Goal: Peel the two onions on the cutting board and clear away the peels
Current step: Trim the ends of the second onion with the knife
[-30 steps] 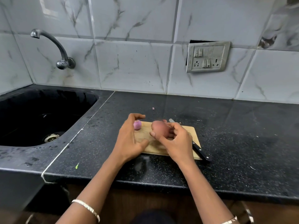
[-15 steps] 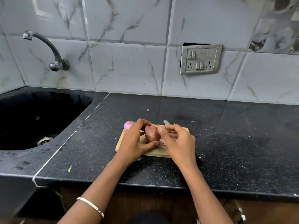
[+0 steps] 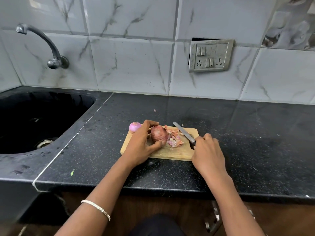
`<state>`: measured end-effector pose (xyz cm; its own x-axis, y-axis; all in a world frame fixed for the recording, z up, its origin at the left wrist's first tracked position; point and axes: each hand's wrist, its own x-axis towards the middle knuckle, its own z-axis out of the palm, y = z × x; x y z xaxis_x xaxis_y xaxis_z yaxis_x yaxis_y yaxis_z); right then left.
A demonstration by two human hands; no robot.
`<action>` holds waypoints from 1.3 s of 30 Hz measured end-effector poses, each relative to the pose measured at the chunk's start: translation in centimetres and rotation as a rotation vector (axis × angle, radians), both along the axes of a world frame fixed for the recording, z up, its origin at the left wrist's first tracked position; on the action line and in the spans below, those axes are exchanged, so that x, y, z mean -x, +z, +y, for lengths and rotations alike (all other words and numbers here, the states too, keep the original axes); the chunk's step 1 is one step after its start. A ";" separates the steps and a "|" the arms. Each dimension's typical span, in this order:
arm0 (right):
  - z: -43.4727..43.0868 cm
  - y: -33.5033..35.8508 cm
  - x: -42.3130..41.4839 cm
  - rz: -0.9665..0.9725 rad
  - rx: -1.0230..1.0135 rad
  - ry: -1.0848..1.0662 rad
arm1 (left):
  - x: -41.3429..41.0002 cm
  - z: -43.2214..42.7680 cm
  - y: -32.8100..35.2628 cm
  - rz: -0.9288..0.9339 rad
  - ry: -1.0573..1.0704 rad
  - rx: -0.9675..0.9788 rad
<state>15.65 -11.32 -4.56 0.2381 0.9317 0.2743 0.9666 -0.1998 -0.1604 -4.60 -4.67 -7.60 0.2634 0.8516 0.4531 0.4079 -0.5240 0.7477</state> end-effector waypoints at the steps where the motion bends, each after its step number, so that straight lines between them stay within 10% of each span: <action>1: 0.0 0.1 0.1 0.001 0.013 -0.006 | 0.0 0.0 0.0 0.013 0.001 -0.002; 12: -3.8 0.6 3.1 0.462 -0.260 0.173 | -0.1 -0.2 -0.2 0.084 -0.022 -0.024; 39: -3.1 0.0 5.6 0.228 -0.163 0.166 | -0.4 0.5 -0.5 0.058 -0.010 -0.094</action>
<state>10.07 -14.42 -4.56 0.1588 0.9112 0.3802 0.9195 0.0038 -0.3930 -4.22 -4.21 -8.12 0.2999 0.8035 0.5142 0.4438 -0.5947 0.6704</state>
